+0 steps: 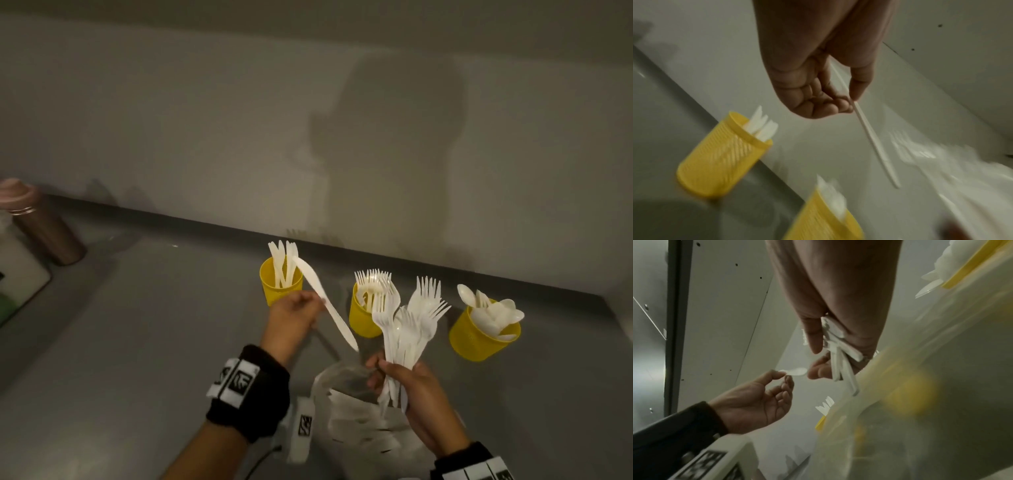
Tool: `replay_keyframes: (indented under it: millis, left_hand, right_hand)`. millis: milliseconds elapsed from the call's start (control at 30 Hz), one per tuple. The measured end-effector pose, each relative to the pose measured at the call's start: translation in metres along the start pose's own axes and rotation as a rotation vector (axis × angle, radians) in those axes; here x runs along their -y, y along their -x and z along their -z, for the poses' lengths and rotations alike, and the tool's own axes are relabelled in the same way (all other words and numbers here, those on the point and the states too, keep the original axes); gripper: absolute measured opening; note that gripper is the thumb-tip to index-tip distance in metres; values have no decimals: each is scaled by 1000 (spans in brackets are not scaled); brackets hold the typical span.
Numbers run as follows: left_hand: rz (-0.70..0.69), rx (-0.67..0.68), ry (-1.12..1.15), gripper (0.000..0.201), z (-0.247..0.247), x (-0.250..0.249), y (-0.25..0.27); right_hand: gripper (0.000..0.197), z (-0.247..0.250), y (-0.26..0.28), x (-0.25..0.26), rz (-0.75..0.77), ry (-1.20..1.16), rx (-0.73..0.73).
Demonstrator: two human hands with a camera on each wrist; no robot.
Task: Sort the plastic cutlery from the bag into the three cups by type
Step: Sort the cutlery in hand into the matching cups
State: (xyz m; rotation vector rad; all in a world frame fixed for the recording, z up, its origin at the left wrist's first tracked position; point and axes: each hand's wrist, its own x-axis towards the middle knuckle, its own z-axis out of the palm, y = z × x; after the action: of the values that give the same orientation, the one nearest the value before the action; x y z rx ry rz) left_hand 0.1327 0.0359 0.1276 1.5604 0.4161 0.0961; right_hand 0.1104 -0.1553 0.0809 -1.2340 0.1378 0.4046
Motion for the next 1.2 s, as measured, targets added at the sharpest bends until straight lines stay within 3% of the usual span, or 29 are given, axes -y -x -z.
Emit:
replay_keyframes:
  millis: [167,267,433,500,567,633,700,800,867,1000,1200]
  left_hand:
    - [-157,-423,-5,2,41,-20,-73]
    - [-135,-483,-109,14,48,-14,-96]
    - [-6,-325,-299,24,50,15,-113]
    - [-48,-304,-307,26,42,18,-104]
    - [-107,-229,-307,21,24,16,-82]
    - [-113,4,-228,8,-1,15,-50]
    - [-65,247,-165,20,-26,14,-17]
    - [-33,416,-111,14,-52,21,4]
    - [-45,443,-65,2,-57,16,11]
    - [-34,446,41,16,-60,10,15]
    - [12,332,49,7,-64,7,8]
  right_hand:
    - [10,6,-15,-5,-19,-4,-21]
    - [12,6,-15,-5,-43,-20,-39]
    - [8,4,-13,-1,-26,-28,-78]
    - [3,5,-14,0,-8,-22,-87]
    - [15,4,-13,1,12,-32,-80]
    - [21,3,-11,3,28,-43,-61]
    - [21,2,-7,3,40,-61,-25]
    - [35,1,-4,3,57,-38,29]
    - [45,2,-2,1,61,-30,68]
    - [46,5,0,1,36,-51,131]
    - [44,13,-1,0,24,7,164]
